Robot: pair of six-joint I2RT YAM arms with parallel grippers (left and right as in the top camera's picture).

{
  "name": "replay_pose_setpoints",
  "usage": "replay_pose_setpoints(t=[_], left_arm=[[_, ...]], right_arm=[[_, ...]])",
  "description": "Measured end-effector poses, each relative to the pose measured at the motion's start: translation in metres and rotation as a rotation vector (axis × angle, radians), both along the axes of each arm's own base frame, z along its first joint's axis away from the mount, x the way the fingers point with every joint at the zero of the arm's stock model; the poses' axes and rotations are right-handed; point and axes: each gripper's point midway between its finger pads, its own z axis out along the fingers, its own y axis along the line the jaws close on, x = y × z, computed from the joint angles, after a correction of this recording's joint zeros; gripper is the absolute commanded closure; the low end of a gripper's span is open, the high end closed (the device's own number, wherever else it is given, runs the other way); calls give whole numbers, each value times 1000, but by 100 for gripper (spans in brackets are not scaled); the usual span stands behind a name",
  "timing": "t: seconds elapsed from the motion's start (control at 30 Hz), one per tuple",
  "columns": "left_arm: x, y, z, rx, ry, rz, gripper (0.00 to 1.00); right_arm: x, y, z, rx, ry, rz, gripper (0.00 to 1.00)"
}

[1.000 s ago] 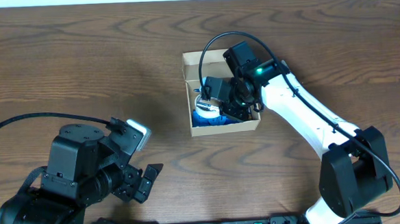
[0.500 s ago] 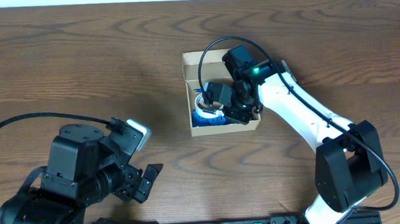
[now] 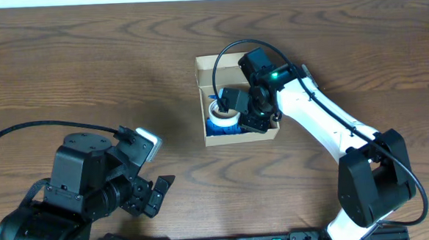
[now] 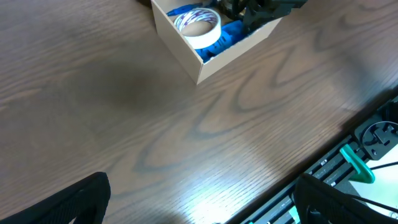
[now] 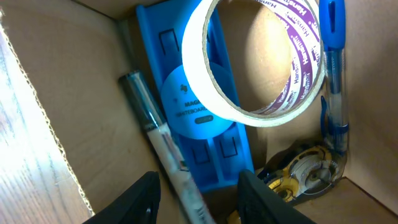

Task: Pack container
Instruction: 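Open the right gripper and lift it out of the box, then move the right gripper right over the white Sharpie marker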

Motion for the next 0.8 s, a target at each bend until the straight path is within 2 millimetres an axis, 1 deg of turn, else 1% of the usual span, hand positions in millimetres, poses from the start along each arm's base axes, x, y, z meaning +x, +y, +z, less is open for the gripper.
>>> replay_pose_setpoints(t=[0.1, 0.2, 0.23, 0.27, 0.33, 0.37, 0.4, 0.47, 0.5, 0.53, 0.67, 0.73, 0.8], left_arm=[[0, 0, 0, 0, 0, 0, 5], [0, 0, 0, 0, 0, 0, 5], [0, 0, 0, 0, 0, 0, 5], [0, 0, 0, 0, 0, 0, 5], [0, 0, 0, 0, 0, 0, 5], [0, 0, 0, 0, 0, 0, 5], [0, 0, 0, 0, -1, 0, 5], [0, 0, 0, 0, 0, 0, 5], [0, 0, 0, 0, 0, 0, 5], [0, 0, 0, 0, 0, 0, 5], [0, 0, 0, 0, 0, 0, 5], [0, 0, 0, 0, 0, 0, 5], [0, 0, 0, 0, 0, 0, 5]], right_arm=[[4, 1, 10, 2, -5, -19, 57], [19, 6, 32, 16, -50, -53, 53], [27, 9, 44, 28, -79, -72, 50], [31, 10, 51, 33, -98, -79, 48], [41, 11, 72, 47, -148, -116, 31], [45, 11, 82, 54, -172, -133, 19], [49, 11, 95, 68, -206, -143, 12], [53, 10, 117, 85, -262, -164, 7], [54, 9, 126, 95, -283, -170, 2], [54, 8, 137, 104, -308, -187, 1], [53, -3, 175, 134, -402, -255, 1], [53, -13, 186, 137, -432, -312, 1], [57, -28, 195, 132, -456, -397, 1]])
